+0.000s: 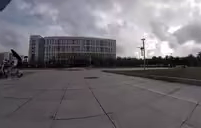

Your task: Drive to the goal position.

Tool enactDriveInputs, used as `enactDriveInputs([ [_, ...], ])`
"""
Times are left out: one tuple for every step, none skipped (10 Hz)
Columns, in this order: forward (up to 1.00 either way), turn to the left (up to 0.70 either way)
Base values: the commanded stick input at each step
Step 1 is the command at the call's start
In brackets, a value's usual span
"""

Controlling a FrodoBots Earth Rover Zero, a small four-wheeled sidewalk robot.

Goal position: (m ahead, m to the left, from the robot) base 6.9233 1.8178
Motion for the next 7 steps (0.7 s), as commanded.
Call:
enactDriveInputs([
  [0.70, 0.00],
  [0.70, 0.00],
  [0.70, 0.00],
  [0.70, 0.00],
  [0.70, 0.00],
  [0.70, 0.00],
  [0.70, 0.00],
])
